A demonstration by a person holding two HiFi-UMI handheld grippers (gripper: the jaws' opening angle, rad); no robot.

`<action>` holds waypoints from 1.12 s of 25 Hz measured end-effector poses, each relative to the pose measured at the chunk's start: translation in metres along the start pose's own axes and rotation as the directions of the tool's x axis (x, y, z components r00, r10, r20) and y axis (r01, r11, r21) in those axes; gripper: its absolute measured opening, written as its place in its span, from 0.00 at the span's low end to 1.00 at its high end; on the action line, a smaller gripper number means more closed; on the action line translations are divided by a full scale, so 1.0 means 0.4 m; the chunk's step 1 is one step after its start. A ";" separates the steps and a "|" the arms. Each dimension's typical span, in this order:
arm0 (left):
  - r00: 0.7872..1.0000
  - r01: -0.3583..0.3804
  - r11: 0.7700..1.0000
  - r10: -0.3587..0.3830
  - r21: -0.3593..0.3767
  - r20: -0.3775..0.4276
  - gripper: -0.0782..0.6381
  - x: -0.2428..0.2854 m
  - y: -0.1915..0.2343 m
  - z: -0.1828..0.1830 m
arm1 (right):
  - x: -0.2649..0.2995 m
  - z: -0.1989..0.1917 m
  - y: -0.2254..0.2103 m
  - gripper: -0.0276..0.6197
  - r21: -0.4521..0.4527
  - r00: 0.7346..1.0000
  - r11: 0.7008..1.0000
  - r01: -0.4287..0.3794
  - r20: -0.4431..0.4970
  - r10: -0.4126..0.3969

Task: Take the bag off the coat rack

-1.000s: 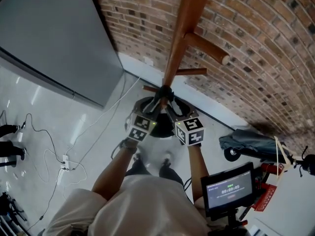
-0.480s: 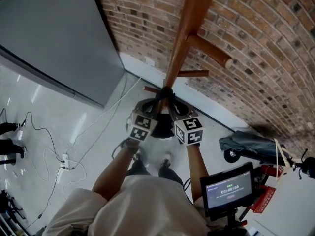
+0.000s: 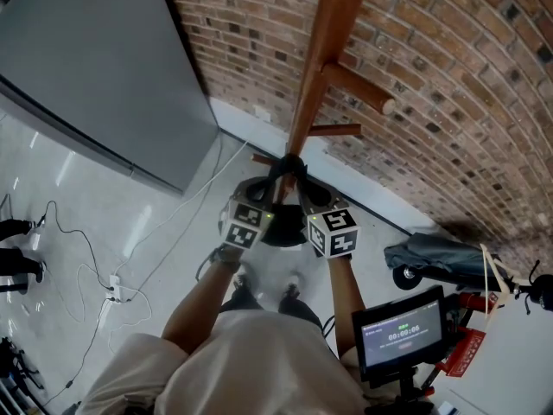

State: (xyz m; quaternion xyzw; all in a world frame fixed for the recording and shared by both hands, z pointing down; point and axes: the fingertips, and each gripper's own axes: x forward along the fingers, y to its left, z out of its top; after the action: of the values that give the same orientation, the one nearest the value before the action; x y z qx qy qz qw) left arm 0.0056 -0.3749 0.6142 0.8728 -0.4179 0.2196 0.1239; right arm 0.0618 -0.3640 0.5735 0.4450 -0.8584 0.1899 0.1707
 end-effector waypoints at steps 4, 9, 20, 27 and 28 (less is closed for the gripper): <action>1.000 -0.004 1.000 0.004 -0.005 0.002 0.12 -0.015 0.002 0.003 | -0.017 0.005 0.003 0.05 0.017 1.000 1.000 0.002 0.012 -0.002; 1.000 -0.007 1.000 0.007 -0.011 0.009 0.12 -0.038 -0.001 0.008 | -0.043 0.010 0.011 0.05 0.026 1.000 1.000 0.005 0.024 -0.005; 0.998 -0.023 1.000 0.024 -0.015 0.063 0.11 -0.113 -0.001 0.055 | -0.112 0.061 0.034 0.05 0.025 0.997 1.000 0.016 0.074 -0.018; 0.995 -0.012 1.000 0.013 -0.017 0.100 0.11 -0.180 -0.011 0.095 | -0.176 0.104 0.050 0.05 0.023 0.993 0.999 0.028 0.118 -0.031; 0.994 -0.009 1.000 0.011 -0.016 0.106 0.11 -0.191 -0.013 0.102 | -0.187 0.112 0.051 0.05 0.022 0.992 0.999 0.032 0.124 -0.034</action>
State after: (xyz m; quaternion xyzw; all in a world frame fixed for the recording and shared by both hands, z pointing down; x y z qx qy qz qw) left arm -0.0212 -0.3364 0.5411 0.8802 -0.4299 0.1704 0.1072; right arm 0.0801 -0.3222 0.4966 0.4718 -0.8580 0.1673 0.1155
